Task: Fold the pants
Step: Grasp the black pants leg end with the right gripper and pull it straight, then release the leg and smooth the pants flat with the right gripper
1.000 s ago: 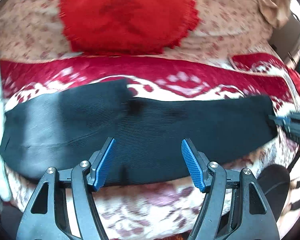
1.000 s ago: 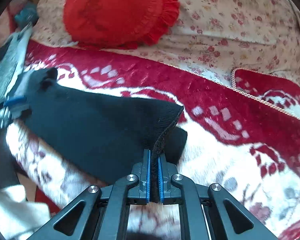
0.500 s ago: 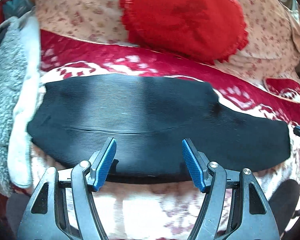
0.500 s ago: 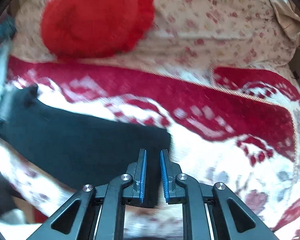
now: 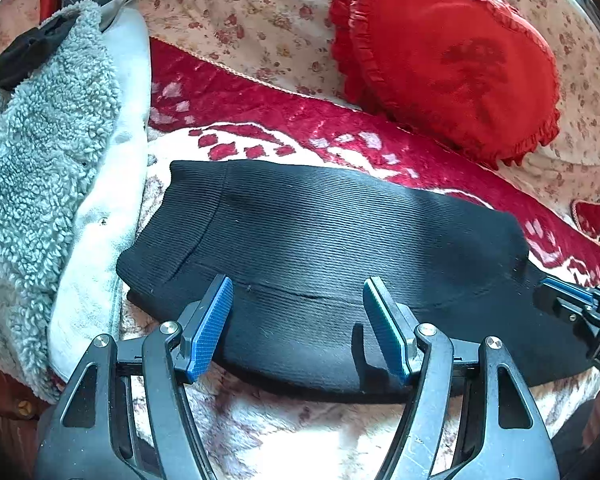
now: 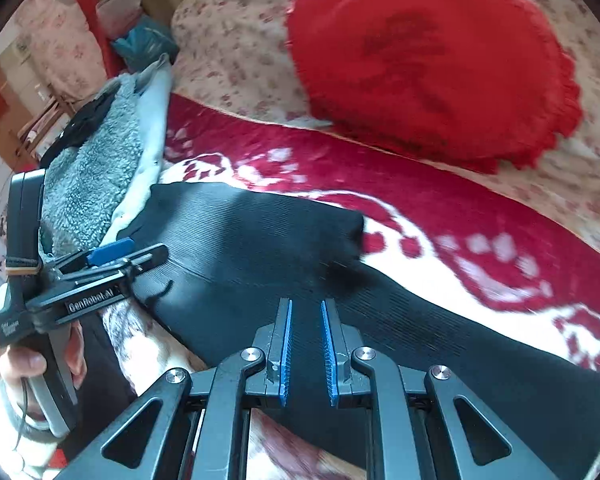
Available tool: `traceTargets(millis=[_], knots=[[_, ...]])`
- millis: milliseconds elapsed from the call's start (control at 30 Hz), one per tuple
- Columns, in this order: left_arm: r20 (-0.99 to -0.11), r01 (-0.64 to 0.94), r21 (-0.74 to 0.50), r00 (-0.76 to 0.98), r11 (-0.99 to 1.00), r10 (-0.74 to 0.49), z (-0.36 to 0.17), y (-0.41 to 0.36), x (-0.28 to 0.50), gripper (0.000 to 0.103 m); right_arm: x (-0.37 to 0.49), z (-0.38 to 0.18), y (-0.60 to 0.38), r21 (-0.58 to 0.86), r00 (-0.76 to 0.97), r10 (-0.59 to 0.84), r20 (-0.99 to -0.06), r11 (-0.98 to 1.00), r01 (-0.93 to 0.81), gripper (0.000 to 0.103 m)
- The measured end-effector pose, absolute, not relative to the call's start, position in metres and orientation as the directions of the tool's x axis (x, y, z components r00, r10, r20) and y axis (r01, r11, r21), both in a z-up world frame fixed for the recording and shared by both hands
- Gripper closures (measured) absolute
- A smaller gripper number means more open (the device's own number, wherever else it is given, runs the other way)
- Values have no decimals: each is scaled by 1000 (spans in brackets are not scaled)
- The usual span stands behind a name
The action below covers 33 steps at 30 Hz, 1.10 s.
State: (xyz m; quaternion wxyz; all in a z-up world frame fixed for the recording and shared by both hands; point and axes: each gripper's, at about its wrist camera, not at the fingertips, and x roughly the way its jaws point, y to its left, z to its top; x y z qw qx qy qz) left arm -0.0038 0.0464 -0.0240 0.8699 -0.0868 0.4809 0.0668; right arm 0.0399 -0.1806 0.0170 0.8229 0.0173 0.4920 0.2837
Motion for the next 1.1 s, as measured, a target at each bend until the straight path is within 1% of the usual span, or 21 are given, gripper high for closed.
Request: traceTargets(millis=[233,367,433,567,633,667,733,933,1033,1100], knots=[[-836,-191,-56,546,980,58,-36,48,2,35,52,10,-154,366,348,530,-773,821,-438,90],[-824,-179,-55,563,982,56,-39,47,3,35,68,6,-148,344,374,498,-783,846,-407,90],[-820,-174,-54,569,983,55,-41,47,4,34,80,-2,-148,320,392,456,-799,874,-365,90],[-817,-171,-71,575,983,41,-44,47,5,30,94,-16,-143,322,367,455,-811,872,-370,90],[-819,-159,-73,574,984,32,-45,45,6,23,96,-14,-141,312,371,448,-813,874,-373,90],[-820,-154,-62,572,986,38,-46,43,7,23,96,-13,-142,313,370,448,-814,875,-370,90],[-817,-149,-40,575,988,53,-47,40,6,22,92,-9,-144,309,377,446,-812,876,-370,90],[-815,-151,-55,577,987,43,-48,42,5,22,45,10,-151,273,404,450,-796,864,-422,89],[-817,-146,-51,576,988,43,-48,43,5,20,23,6,-153,295,389,469,-793,854,-429,86],[-818,-139,-47,574,989,42,-48,42,5,19,9,-5,-148,272,372,454,-810,851,-449,86]])
